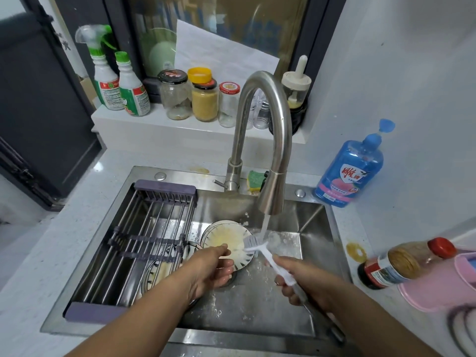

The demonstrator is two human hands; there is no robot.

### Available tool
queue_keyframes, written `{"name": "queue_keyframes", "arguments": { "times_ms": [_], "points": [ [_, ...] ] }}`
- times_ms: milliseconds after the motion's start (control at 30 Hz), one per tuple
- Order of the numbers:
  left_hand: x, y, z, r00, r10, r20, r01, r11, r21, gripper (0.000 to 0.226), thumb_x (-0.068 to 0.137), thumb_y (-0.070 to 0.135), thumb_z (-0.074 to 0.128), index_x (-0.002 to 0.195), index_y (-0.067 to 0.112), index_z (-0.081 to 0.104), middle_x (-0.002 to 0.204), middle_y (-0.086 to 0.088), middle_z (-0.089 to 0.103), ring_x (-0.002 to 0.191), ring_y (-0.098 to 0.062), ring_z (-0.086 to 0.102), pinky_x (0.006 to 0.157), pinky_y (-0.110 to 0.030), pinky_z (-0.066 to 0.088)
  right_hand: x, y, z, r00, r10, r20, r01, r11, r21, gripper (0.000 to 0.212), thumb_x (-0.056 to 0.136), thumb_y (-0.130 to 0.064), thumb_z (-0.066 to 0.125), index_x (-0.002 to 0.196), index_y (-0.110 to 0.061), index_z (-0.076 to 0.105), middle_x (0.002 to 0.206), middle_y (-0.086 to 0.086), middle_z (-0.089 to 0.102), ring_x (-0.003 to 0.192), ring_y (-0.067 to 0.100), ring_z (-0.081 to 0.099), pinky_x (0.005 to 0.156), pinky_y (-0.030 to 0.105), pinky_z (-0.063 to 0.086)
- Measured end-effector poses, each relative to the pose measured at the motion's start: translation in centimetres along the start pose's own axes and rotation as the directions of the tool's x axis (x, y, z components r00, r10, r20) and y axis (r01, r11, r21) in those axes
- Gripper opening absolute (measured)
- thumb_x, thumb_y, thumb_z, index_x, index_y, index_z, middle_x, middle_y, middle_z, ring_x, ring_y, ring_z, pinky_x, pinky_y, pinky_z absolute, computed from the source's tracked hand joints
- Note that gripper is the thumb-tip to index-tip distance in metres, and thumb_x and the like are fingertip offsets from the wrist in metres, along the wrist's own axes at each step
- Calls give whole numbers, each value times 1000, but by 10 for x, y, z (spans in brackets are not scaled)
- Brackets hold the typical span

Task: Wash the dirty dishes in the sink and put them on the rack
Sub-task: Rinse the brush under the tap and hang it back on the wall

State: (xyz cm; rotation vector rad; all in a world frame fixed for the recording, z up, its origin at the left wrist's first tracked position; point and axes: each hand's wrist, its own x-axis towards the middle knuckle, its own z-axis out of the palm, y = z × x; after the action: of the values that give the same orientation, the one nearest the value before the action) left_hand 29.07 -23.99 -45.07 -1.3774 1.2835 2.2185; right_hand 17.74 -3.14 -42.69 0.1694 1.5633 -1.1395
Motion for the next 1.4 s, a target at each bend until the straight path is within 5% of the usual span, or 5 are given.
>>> {"name": "queue_keyframes", "arguments": {
  "times_ms": [533,833,1033,1200,1400],
  "points": [
    [-4,25,49,981,96,171,-77,990,-118,17,94,11,70,111,7,69,93,-10,76,85,-20,70,83,-31,58,9,24,-16,929,-369,-15,350,894,-281,19,105,-27,55,121,-28,65,98,5,77,95,20,71,100,37,55],
    [-8,33,47,958,158,238,-125,982,-144,24,106,13,50,123,11,67,107,-9,73,95,-20,68,84,-32,59,-9,22,-14,878,-479,-5,459,846,-272,18,100,-18,65,116,-20,71,76,8,64,65,20,61,64,32,53],
    [-1,16,20,988,149,40,-154,974,167,28,106,19,52,134,17,57,128,-10,62,116,-26,59,92,-38,50,-13,21,-21,670,-734,-111,171,298,-939,45,108,-37,38,152,-48,34,108,-2,61,81,10,60,75,32,55],
    [-2,6,14,996,92,-2,-91,984,156,21,107,15,48,125,14,58,125,-15,64,105,-27,59,84,-37,53,-8,17,1,787,-615,53,-67,-171,-983,56,102,-10,48,151,-36,41,126,7,56,100,23,62,85,35,50],
    [0,2,14,993,111,-41,-104,982,158,22,106,7,45,123,12,58,113,-13,61,100,-27,56,77,-35,48,2,13,6,804,-595,-1,-107,-143,-984,53,104,-10,50,147,-41,47,120,6,58,90,20,63,74,31,49]
  ]
}}
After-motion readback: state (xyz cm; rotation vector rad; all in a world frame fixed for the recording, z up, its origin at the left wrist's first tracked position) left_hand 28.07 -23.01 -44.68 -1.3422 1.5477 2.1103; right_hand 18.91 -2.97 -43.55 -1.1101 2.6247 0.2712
